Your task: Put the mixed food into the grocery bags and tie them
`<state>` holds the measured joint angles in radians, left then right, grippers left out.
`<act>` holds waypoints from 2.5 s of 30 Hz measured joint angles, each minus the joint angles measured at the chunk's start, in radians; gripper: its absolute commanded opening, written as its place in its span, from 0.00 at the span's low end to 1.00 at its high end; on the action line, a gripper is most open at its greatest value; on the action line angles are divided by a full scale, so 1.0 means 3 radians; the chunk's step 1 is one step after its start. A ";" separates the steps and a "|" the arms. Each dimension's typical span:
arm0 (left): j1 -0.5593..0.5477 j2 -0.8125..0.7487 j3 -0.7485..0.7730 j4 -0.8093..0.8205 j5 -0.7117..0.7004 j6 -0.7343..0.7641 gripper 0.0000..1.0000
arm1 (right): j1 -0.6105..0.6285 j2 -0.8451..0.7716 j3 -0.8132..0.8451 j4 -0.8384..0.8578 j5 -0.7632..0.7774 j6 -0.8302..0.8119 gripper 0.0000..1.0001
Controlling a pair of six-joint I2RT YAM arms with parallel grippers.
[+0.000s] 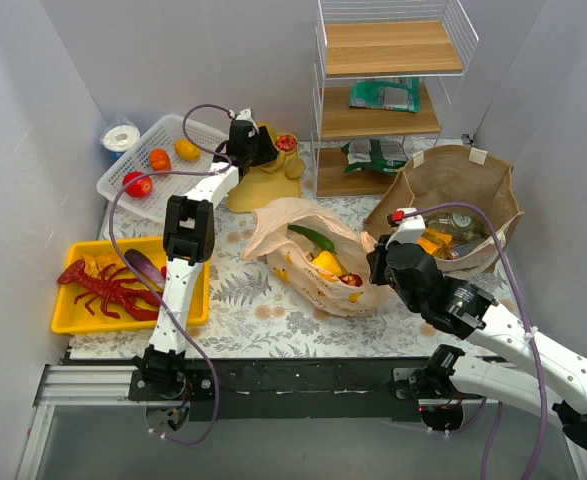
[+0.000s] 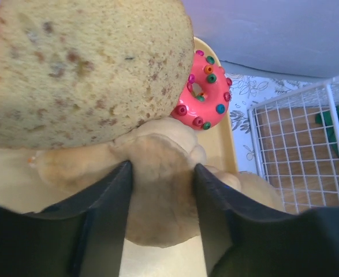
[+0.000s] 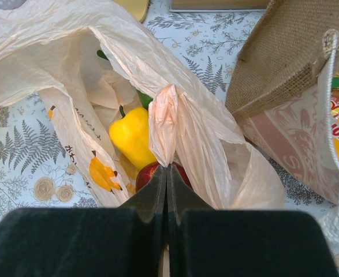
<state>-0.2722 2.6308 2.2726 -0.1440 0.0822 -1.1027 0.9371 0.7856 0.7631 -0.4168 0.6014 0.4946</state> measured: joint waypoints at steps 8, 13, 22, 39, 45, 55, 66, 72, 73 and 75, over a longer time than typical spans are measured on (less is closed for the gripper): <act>0.0009 -0.0263 -0.0689 0.0498 0.0027 -0.0032 0.00 | 0.0000 -0.0032 -0.0004 0.0000 0.0001 0.0001 0.01; 0.0008 -0.0860 -0.1620 0.0800 0.0042 -0.0032 0.00 | 0.0000 -0.0032 -0.0004 0.0001 -0.0015 0.0015 0.01; 0.0000 -0.1578 -0.2317 0.0833 0.0187 -0.0029 0.00 | 0.0000 -0.0039 -0.0004 0.0000 -0.0056 0.0025 0.01; -0.0196 -0.3340 -0.3304 0.0866 0.0510 -0.0111 0.00 | 0.0000 -0.0235 -0.0023 -0.0001 -0.0097 0.0062 0.01; -0.1136 -0.4175 -0.3606 0.0881 0.0443 -0.0159 0.00 | 0.0000 -0.0310 -0.0025 -0.0003 -0.0071 0.0053 0.01; -0.2462 -0.4425 -0.4772 0.1247 -0.0027 -0.0526 0.00 | 0.0000 -0.0697 -0.0027 -0.0036 0.0083 0.0022 0.01; -0.2571 -0.4198 -0.4822 0.1266 -0.0636 -0.0685 0.00 | 0.0000 -0.0899 -0.0036 -0.0323 0.0104 0.0170 0.01; -0.2551 -0.4208 -0.4664 0.1254 -0.0841 -0.0722 0.00 | 0.0000 -0.0860 -0.0142 -0.0378 0.0069 0.0253 0.01; -0.2544 -0.4201 -0.4641 0.1260 -0.0858 -0.0721 0.00 | 0.0000 -0.0844 -0.0148 -0.0373 0.0061 0.0262 0.01; -0.2516 -0.4154 -0.4603 0.1296 -0.0894 -0.0721 0.00 | 0.0000 -0.0825 -0.0155 -0.0371 0.0036 0.0275 0.01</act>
<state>-1.0271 1.3846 0.8917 0.2447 -0.1860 -1.3190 0.9371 0.5381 0.7166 -0.5282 0.6121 0.5770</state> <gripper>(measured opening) 0.062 0.023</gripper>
